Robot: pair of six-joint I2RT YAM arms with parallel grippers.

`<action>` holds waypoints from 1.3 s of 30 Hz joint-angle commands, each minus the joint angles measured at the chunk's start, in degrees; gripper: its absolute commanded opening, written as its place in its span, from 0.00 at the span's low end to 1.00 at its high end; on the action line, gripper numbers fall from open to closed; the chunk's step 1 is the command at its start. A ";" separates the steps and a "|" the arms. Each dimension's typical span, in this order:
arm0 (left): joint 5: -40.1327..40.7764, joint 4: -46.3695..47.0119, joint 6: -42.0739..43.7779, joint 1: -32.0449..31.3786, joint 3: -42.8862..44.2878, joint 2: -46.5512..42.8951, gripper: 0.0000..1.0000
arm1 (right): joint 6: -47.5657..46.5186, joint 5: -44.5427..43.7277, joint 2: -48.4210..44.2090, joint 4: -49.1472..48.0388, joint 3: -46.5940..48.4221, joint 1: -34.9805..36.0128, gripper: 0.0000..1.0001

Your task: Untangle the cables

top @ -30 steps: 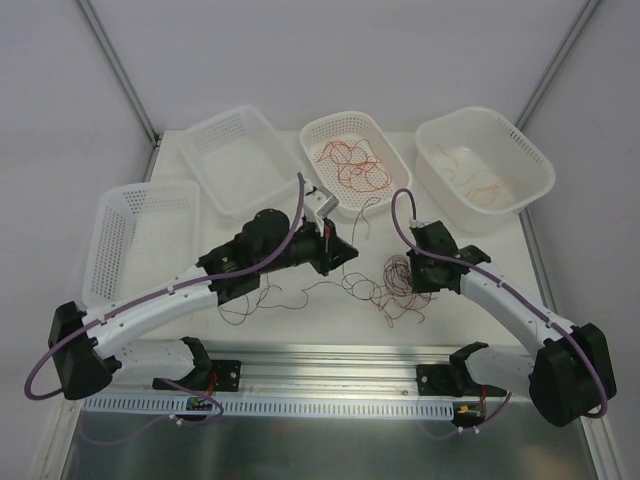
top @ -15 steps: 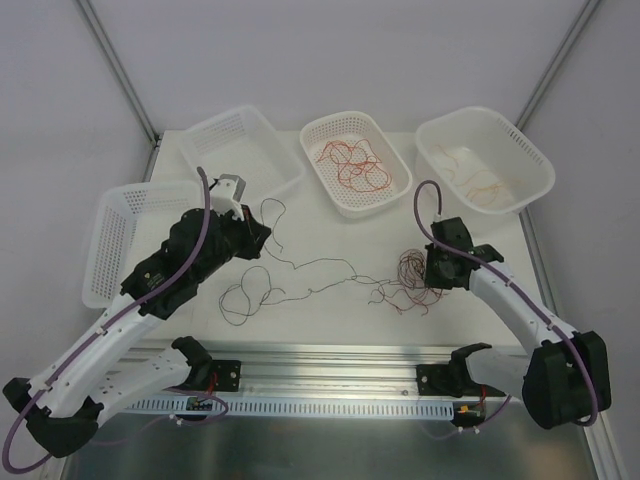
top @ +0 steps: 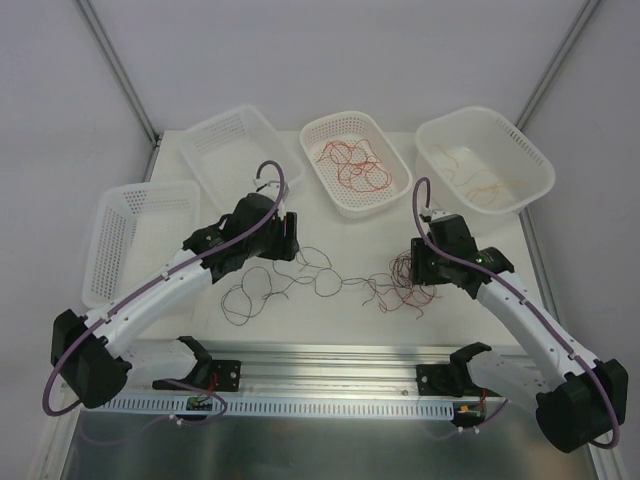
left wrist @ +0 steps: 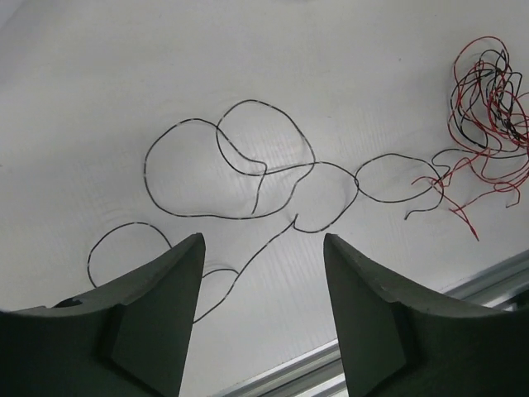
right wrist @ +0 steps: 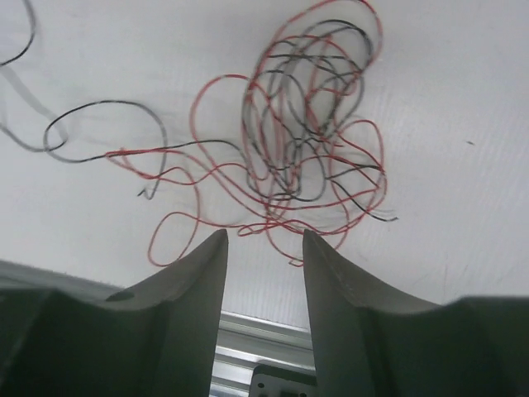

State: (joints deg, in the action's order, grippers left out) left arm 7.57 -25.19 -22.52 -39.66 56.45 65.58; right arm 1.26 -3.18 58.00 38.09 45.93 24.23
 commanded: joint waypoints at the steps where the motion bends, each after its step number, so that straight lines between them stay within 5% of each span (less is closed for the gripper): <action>1: -3.70 4.62 2.30 0.28 5.16 3.49 0.61 | -5.03 6.25 -1.57 -2.13 2.58 3.45 0.46; 6: -7.39 5.41 0.82 0.02 6.58 6.40 0.80 | -10.03 11.88 2.37 -4.42 4.51 7.05 0.53; 9: -9.51 7.08 -0.41 -1.03 2.98 5.17 0.84 | -13.29 12.76 6.32 -5.82 5.92 10.13 0.54; 20: -3.80 9.11 -9.81 -2.18 -13.55 -7.38 0.84 | -23.84 23.56 20.13 -11.72 11.01 14.88 0.60; 28: -1.07 9.02 -18.52 -2.18 -20.58 -12.58 0.83 | -28.76 18.74 30.94 -9.53 16.82 18.75 0.61; 39: -3.44 9.46 -20.81 -2.18 -20.50 -9.77 0.82 | -30.08 18.21 35.87 -9.43 17.26 20.16 0.43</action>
State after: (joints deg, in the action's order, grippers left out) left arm 4.93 -17.21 -41.60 -41.65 35.22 54.92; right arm -27.03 14.98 93.80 28.67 61.76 44.01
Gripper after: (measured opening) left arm 0.826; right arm 0.441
